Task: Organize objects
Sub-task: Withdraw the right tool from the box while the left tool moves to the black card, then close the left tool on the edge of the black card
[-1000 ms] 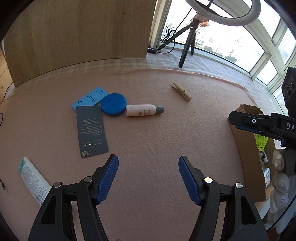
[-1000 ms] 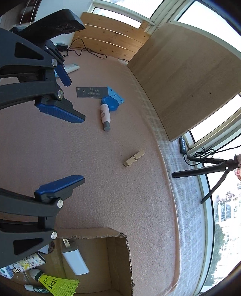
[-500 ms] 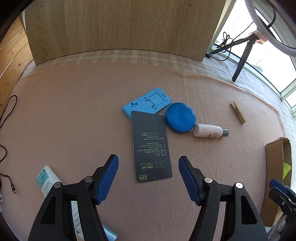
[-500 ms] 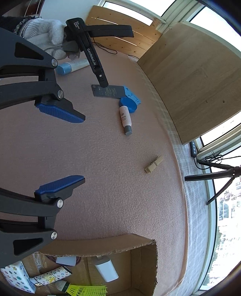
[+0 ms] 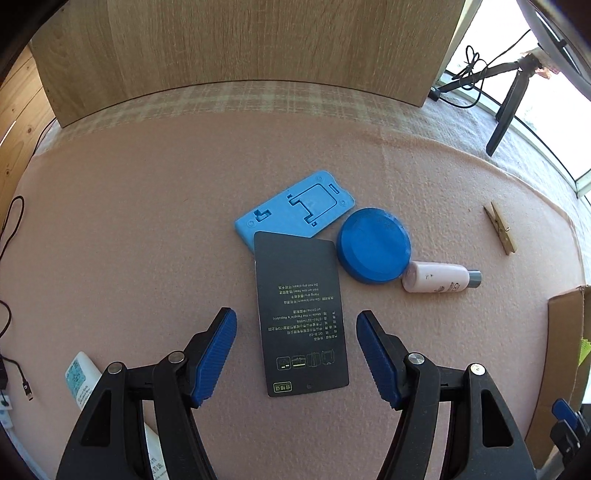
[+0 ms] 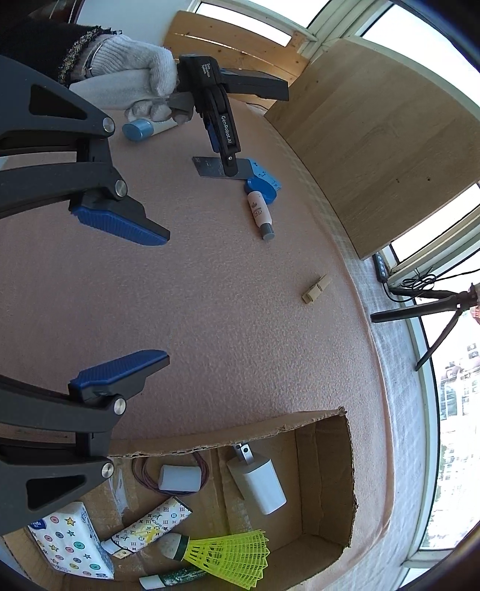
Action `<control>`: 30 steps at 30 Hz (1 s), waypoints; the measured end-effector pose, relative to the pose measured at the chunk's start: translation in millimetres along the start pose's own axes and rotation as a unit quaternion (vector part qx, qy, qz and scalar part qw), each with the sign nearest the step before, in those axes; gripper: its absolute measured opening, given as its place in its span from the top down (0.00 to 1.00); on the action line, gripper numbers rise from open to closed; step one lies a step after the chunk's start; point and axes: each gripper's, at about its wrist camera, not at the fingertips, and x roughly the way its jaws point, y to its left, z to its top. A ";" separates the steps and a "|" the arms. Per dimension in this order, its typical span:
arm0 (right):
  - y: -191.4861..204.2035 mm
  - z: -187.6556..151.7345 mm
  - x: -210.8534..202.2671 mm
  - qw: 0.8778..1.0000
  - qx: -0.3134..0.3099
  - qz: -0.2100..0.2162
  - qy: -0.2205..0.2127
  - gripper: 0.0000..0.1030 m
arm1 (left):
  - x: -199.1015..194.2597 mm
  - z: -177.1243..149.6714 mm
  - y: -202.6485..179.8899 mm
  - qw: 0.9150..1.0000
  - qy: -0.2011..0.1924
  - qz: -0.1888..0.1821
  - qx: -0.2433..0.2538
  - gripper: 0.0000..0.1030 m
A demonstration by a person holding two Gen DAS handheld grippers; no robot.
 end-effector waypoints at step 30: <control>-15.5 -7.7 -12.0 1.000 0.013 -0.002 -0.005 0.47 | 2.2 -22.1 -27.6 0.999 -0.013 0.010 0.036 0.48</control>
